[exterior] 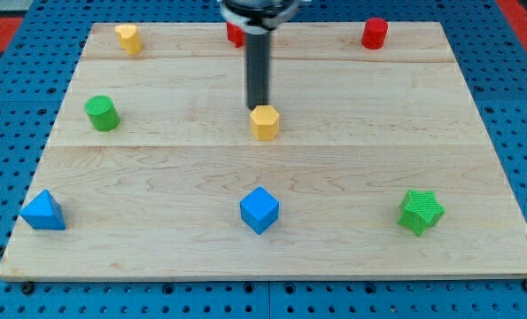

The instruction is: Move your arm to the left side of the green star

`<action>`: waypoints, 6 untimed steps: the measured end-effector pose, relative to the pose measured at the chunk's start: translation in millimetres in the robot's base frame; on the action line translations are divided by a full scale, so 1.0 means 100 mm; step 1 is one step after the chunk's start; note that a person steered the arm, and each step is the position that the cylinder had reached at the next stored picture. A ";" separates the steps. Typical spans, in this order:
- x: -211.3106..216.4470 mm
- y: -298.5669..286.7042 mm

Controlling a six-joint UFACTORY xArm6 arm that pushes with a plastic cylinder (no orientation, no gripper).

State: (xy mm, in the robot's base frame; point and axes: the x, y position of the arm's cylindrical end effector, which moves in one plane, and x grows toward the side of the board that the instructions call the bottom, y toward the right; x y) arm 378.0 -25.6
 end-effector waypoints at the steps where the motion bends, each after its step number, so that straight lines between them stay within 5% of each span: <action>1: 0.51 0.13; 2: 0.77 0.11; 6: -0.49 -0.06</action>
